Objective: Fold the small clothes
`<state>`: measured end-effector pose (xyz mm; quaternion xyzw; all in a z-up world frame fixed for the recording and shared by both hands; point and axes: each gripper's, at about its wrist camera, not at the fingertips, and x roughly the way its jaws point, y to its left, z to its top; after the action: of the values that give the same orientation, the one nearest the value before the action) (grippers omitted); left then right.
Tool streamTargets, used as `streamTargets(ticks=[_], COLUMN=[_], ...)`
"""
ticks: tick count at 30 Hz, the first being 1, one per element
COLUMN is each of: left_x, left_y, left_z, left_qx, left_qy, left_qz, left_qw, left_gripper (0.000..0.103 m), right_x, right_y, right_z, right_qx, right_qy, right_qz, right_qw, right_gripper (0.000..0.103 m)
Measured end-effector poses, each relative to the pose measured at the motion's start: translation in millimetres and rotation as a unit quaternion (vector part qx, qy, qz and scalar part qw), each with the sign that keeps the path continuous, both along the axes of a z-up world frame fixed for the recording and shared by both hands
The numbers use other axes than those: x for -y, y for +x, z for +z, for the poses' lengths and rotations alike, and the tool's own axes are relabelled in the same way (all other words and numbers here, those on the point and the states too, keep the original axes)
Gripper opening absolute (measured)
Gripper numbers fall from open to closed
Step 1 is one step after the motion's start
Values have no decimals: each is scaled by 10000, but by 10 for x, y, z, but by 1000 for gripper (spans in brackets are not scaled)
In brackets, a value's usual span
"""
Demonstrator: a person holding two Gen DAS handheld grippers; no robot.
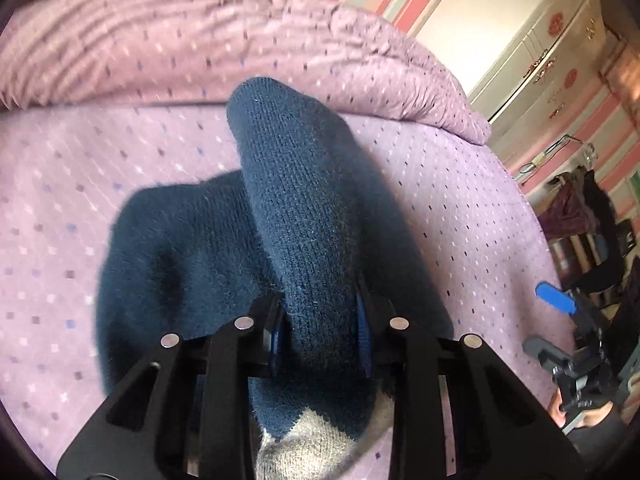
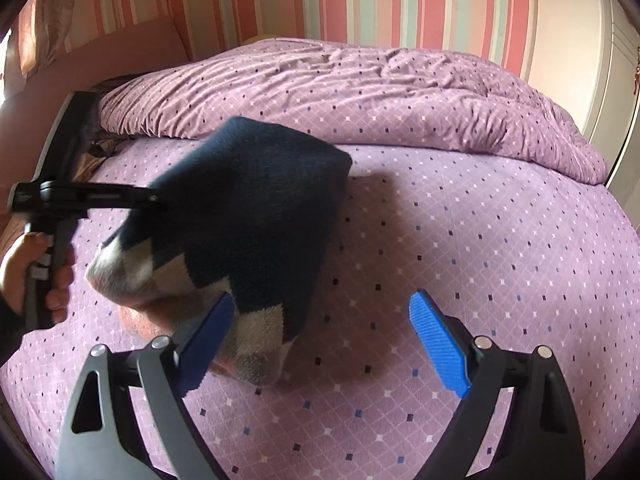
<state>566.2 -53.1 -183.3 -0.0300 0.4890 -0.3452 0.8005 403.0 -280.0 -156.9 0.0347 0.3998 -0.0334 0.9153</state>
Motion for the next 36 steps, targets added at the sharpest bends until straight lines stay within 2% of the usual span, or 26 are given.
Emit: streamTargets(ticks=[2,4,7,10,15,21,22,25,27,28,29,31,32,36], left_x=[-159,-285,-542,-781,-1022,-956,-940,-1001,-1063,-1075,-1080,-1074,-1081,-991], left_y=[-91,-188,-293,-313,-343,-171,-161,-68,-71,-87,-128,-243,-312,-605], left_z=[66,86,53,-124,-644,-708,-712,-772,-743,-712,-642,-473,-372,-19], left_qx=[5,81,-17,-269,-566,-537,-567,-623,-671,-649,-522,-197,-58,274], left_qy=[48,276,402,472,701,616,643,668,498,488,580,827,856,746], left_qz=[121,240,452,654,846,673,630,720,766,786,803,883,939,1073], left_qw=[9999,9993,9982,9964,9923,9944,9943,9932,9936,9936,9937,9925,9919,9911], left_gripper=[27,27,27,27,31,37,43,72,72,73,73,75,82,85], right_x=[-32,-93,-197,-299,-464,-756,-802,-1009,-1119,-1145,-1148,-1125,-1110,-999], right_y=[20,49,81,108,195,268,282,344,368,386,408,430,427,390], right_z=[24,57,88,109,-26,22,44,43,24,7,-19,-78,-95,-95], right_qx=[27,83,118,188,87,265,292,250,235,174,77,-49,-75,-55], right_qy=[47,75,33,20,82,-175,-163,-422,-634,-649,-619,-561,-547,-379], right_qz=[18,58,164,240,339,612,693,1017,1190,1256,1312,1355,1348,1231], right_qw=[10000,9999,9998,9995,9994,9976,9970,9936,9906,9898,9894,9892,9893,9917], right_gripper=[90,90,90,90,90,90,90,89,80,67,60,57,57,57])
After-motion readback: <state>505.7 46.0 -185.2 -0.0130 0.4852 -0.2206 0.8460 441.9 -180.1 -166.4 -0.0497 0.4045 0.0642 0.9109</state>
